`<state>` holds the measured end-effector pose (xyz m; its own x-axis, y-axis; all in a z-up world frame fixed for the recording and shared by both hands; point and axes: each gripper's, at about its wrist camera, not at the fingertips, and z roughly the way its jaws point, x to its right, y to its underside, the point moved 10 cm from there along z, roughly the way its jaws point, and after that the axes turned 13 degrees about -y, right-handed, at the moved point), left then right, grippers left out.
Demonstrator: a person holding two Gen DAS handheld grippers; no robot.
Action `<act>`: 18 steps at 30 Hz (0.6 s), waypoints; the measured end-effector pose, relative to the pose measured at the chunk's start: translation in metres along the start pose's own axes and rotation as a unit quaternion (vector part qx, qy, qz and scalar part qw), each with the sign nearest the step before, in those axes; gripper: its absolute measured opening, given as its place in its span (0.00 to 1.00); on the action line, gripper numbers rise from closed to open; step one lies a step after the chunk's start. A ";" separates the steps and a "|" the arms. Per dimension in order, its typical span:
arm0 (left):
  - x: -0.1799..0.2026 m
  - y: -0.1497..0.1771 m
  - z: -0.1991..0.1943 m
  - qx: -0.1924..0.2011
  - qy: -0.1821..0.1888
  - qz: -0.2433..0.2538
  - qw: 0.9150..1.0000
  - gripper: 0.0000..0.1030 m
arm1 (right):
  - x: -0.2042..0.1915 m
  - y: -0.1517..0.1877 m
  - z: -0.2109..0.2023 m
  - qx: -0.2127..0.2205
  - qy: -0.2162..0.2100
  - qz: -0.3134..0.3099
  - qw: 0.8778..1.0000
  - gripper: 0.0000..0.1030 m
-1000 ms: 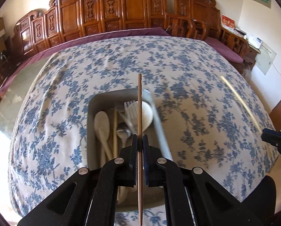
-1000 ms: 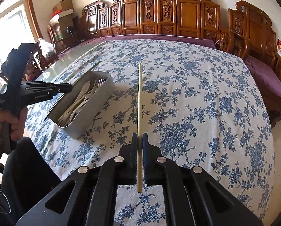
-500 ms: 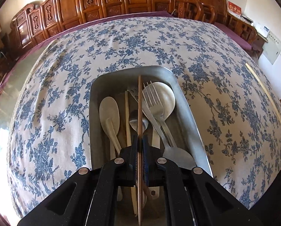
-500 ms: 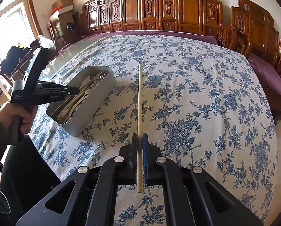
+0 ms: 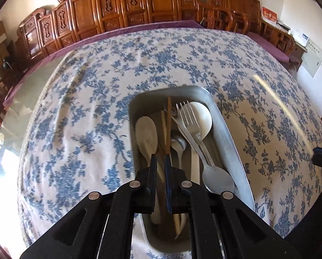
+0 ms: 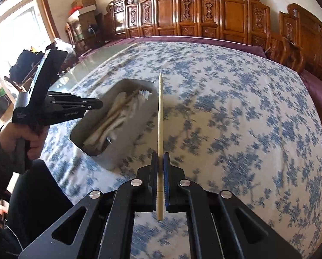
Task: Organize utensils
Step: 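Carry the chopstick into the grey tray and open the left tool, then lower the held chopstick into the grey tray and open the right tool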
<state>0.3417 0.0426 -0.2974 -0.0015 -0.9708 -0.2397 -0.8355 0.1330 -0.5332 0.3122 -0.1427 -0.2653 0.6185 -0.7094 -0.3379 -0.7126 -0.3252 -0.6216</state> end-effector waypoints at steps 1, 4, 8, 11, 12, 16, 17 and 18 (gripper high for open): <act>-0.003 -0.001 -0.003 0.002 0.000 -0.002 1.000 0.06 | -0.005 -0.003 0.004 -0.001 -0.003 -0.002 1.000 0.06; -0.015 -0.002 -0.013 0.011 0.001 -0.008 1.000 0.06 | -0.017 -0.012 0.015 -0.004 -0.007 -0.008 1.000 0.06; -0.030 -0.001 -0.024 0.019 0.001 -0.016 1.000 0.06 | -0.030 -0.020 0.027 -0.008 -0.015 -0.009 1.000 0.06; -0.040 0.000 -0.031 0.024 0.000 -0.020 1.000 0.09 | -0.037 -0.023 0.036 -0.011 -0.022 -0.004 1.000 0.06; -0.043 0.001 -0.032 0.025 0.000 -0.021 0.999 0.15 | -0.040 -0.025 0.039 -0.011 -0.024 -0.002 1.000 0.06; -0.054 0.004 -0.037 0.026 0.003 -0.030 0.999 0.45 | -0.048 -0.027 0.051 -0.018 -0.028 0.000 0.999 0.06; -0.056 0.005 -0.037 0.028 0.003 -0.033 0.999 0.54 | -0.050 -0.028 0.054 -0.020 -0.027 0.000 0.999 0.06; -0.059 0.006 -0.038 0.030 0.002 -0.036 0.999 0.60 | -0.052 -0.029 0.057 -0.021 -0.026 -0.001 0.999 0.06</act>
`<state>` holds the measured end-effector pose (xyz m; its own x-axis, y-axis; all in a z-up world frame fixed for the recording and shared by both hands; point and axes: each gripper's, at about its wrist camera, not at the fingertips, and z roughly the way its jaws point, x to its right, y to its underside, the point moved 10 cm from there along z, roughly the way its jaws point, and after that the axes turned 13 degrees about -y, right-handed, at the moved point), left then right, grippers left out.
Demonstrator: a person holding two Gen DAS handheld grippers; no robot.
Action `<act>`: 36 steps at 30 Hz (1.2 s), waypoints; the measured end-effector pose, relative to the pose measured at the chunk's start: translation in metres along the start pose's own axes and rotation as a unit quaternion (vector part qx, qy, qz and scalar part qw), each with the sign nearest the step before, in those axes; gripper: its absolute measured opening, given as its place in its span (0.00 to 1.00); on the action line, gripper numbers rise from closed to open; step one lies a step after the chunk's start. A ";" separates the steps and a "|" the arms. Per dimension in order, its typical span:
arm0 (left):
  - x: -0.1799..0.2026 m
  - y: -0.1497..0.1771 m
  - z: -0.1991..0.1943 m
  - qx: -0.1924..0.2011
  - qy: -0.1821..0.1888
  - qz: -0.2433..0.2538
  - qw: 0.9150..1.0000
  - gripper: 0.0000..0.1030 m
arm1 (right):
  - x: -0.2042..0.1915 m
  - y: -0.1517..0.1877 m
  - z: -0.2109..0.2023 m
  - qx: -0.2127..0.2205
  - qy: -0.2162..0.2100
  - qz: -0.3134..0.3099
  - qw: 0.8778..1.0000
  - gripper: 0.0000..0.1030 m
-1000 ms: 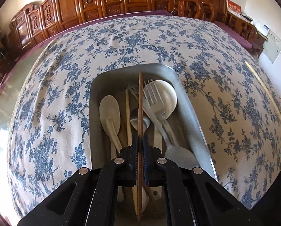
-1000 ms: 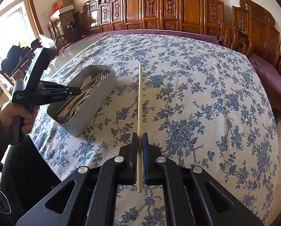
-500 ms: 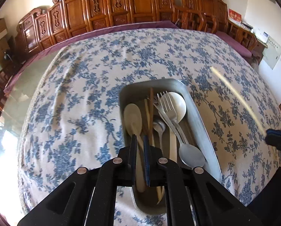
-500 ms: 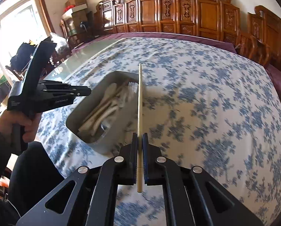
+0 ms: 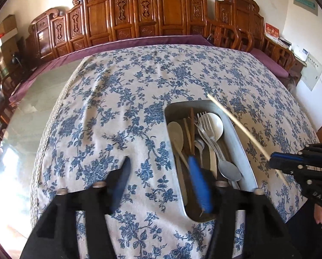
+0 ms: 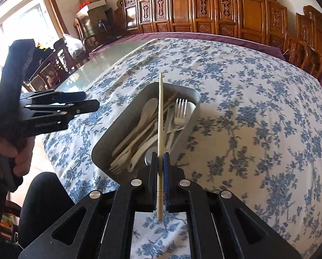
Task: Organize utensils
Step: 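Lower the held chopstick into the grey tray and open the right tool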
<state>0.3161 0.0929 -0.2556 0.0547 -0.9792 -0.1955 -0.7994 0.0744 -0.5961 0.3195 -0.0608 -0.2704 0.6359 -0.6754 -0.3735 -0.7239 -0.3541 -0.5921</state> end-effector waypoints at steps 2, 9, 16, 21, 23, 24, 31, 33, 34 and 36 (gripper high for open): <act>-0.007 0.002 0.000 0.001 -0.004 -0.006 1.000 0.69 | -0.004 -0.002 0.007 -0.005 0.000 0.000 1.000 0.06; -0.025 0.012 0.008 -0.010 -0.014 -0.020 1.000 0.79 | -0.012 -0.008 0.030 -0.018 0.004 0.002 1.000 0.06; -0.034 0.021 0.013 -0.016 -0.016 -0.024 0.999 0.79 | -0.007 -0.008 0.055 -0.029 0.004 0.042 0.999 0.06; -0.034 0.026 0.016 -0.020 -0.013 -0.024 0.999 0.79 | -0.007 -0.007 0.070 -0.036 -0.001 0.063 0.997 0.06; -0.033 0.028 0.018 -0.022 -0.012 -0.022 0.999 0.79 | -0.008 -0.008 0.074 -0.037 -0.002 0.064 0.997 0.06; -0.032 0.028 0.018 -0.023 -0.012 -0.020 0.999 0.79 | -0.010 -0.007 0.077 -0.038 -0.002 0.063 0.997 0.06; -0.033 0.034 0.022 -0.029 -0.012 -0.019 0.999 0.79 | -0.006 -0.009 0.082 -0.032 0.010 0.073 0.997 0.06; -0.033 0.034 0.022 -0.029 -0.012 -0.019 0.999 0.79 | -0.003 -0.012 0.081 -0.026 0.018 0.071 0.997 0.06; -0.032 0.034 0.022 -0.029 -0.011 -0.019 0.999 0.79 | -0.002 -0.012 0.081 -0.025 0.018 0.074 0.997 0.06; -0.032 0.034 0.022 -0.029 -0.011 -0.018 0.999 0.79 | -0.001 -0.011 0.082 -0.024 0.016 0.079 0.996 0.06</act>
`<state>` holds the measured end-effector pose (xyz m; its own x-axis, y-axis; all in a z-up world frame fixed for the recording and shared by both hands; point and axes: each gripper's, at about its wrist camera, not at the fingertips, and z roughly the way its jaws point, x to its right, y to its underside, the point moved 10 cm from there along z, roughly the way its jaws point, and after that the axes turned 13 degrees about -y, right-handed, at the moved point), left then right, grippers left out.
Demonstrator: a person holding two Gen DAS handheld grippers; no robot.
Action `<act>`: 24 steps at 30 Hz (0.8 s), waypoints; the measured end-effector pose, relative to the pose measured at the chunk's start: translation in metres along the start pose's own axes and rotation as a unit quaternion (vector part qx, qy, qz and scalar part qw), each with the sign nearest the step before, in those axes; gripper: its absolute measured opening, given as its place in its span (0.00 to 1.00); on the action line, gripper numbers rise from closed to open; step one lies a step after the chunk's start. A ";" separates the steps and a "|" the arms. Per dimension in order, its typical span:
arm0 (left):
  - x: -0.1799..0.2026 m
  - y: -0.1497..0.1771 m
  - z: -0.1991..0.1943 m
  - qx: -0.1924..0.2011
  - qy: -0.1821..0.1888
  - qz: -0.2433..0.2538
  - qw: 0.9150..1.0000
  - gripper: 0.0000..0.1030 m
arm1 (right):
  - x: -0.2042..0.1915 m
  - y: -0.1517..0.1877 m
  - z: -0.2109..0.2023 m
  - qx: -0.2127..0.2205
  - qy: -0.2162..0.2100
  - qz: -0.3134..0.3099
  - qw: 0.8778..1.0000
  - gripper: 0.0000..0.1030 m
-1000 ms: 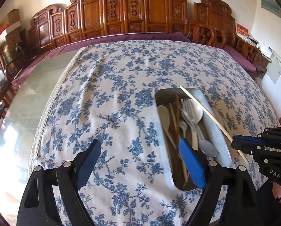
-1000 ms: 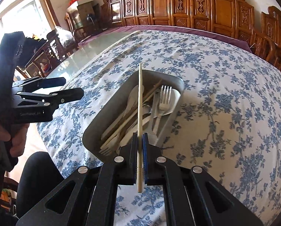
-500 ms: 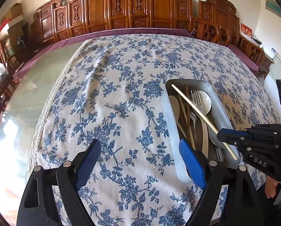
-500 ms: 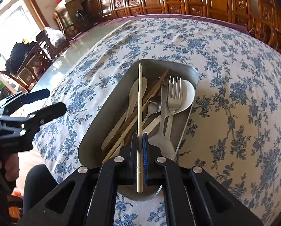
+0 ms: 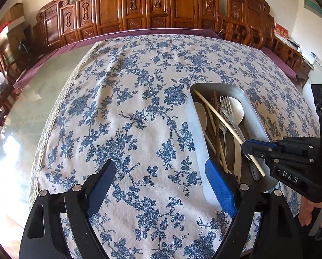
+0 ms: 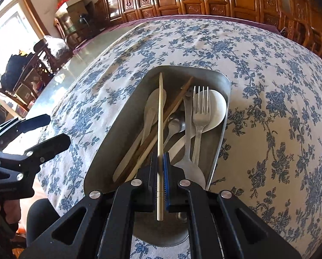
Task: Organize utensils
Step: 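Lower the held chopstick into the grey tray and open the right tool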
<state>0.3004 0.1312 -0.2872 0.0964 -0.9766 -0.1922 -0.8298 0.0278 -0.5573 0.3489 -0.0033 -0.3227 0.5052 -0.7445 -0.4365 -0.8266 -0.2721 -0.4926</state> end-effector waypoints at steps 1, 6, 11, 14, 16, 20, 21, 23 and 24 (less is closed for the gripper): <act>0.000 0.001 0.000 -0.001 0.000 0.001 1.000 0.79 | 0.000 0.000 0.000 0.003 -0.003 0.000 1.000 0.06; -0.001 0.002 0.002 -0.003 0.000 -0.001 1.000 0.79 | -0.007 -0.001 -0.004 0.018 -0.016 -0.014 1.000 0.08; -0.001 0.000 -0.003 0.001 0.000 -0.003 1.000 0.79 | -0.011 -0.002 -0.018 0.033 -0.010 -0.037 0.999 0.08; -0.001 -0.002 -0.008 0.007 -0.002 -0.003 1.000 0.79 | -0.010 -0.002 -0.035 0.050 -0.003 -0.043 0.998 0.08; 0.001 -0.003 -0.013 0.011 -0.002 -0.004 1.000 0.79 | -0.009 0.000 -0.049 0.063 0.004 -0.047 0.997 0.11; 0.006 -0.004 -0.025 0.016 0.004 -0.016 1.000 0.79 | -0.008 0.004 -0.075 0.080 0.019 -0.057 0.995 0.24; 0.007 -0.004 -0.028 0.016 0.006 -0.018 1.000 0.79 | -0.008 0.005 -0.080 0.083 0.021 -0.058 0.995 0.27; 0.012 -0.004 -0.036 0.018 0.004 -0.015 1.000 0.79 | -0.006 0.008 -0.096 0.095 0.033 -0.059 0.993 0.42; 0.014 -0.004 -0.040 0.021 0.002 -0.012 1.000 0.79 | -0.005 0.008 -0.102 0.101 0.041 -0.058 0.992 0.54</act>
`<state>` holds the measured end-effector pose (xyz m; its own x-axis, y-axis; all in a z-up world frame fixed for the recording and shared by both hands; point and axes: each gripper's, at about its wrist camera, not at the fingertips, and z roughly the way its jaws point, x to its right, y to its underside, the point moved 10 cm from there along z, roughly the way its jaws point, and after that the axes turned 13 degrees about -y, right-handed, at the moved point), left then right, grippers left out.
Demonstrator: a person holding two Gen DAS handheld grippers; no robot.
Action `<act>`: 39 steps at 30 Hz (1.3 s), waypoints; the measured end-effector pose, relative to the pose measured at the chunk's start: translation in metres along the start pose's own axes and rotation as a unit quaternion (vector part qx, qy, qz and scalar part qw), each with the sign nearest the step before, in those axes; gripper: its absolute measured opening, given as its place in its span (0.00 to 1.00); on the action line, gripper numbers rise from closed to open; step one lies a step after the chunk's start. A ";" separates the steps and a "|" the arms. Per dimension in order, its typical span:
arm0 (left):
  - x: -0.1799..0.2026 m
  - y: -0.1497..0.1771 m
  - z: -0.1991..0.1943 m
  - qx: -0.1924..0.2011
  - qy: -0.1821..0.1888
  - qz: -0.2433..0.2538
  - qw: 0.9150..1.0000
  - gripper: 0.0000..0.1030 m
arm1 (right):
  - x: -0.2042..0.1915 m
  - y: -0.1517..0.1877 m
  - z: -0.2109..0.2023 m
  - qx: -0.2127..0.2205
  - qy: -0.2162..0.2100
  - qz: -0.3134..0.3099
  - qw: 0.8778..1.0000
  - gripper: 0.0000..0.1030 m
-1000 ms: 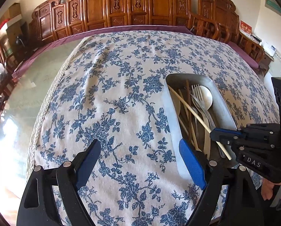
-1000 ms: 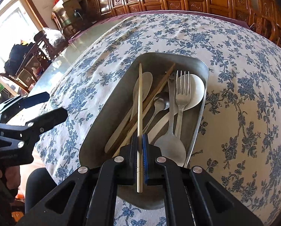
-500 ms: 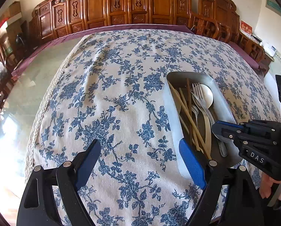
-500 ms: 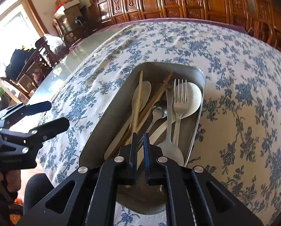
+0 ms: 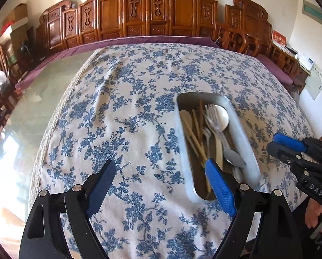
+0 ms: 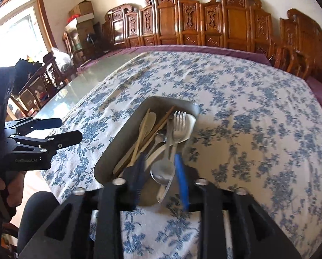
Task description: Organize utensils
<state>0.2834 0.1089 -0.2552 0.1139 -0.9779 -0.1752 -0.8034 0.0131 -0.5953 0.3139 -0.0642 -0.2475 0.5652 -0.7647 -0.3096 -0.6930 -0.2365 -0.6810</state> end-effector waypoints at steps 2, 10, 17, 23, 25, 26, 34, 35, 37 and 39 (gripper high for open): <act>0.005 -0.002 -0.013 0.011 -0.003 0.004 1.000 0.82 | 0.002 -0.001 -0.018 0.017 0.008 0.005 1.000 0.66; 0.028 -0.005 -0.063 0.050 0.006 0.005 0.999 0.92 | 0.005 0.004 -0.077 0.046 0.044 0.007 0.998 0.97; 0.048 -0.002 -0.094 0.062 0.008 0.005 0.998 0.92 | 0.011 0.016 -0.123 0.064 0.078 0.021 0.995 0.98; 0.065 0.011 -0.118 0.064 0.016 0.009 0.998 0.92 | 0.016 0.026 -0.158 0.086 0.096 0.039 0.991 0.98; 0.069 0.014 -0.127 0.068 0.015 0.010 0.997 0.92 | 0.016 0.028 -0.167 0.092 0.100 0.041 0.990 0.98; 0.072 0.015 -0.132 0.071 0.017 0.009 0.997 0.92 | 0.015 0.029 -0.173 0.096 0.102 0.041 0.989 0.98; 0.077 0.016 -0.183 0.111 0.007 0.014 0.994 0.92 | -0.010 0.019 -0.220 0.140 0.101 0.028 0.985 0.98; 0.075 0.014 -0.190 0.119 0.003 0.011 0.993 0.92 | -0.015 0.016 -0.226 0.144 0.104 0.022 0.984 0.98; 0.070 0.009 -0.205 0.134 0.002 0.002 0.991 0.92 | -0.024 0.011 -0.237 0.154 0.108 0.012 0.982 0.98; 0.067 0.004 -0.218 0.146 0.003 -0.007 0.989 0.92 | -0.033 0.006 -0.250 0.167 0.113 0.002 0.979 0.98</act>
<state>0.1604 -0.0017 -0.0984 0.1187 -0.9798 -0.1611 -0.5992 0.0588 -0.7985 0.1794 -0.1907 -0.0753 0.4223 -0.8878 -0.1832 -0.4893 -0.0531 -0.8705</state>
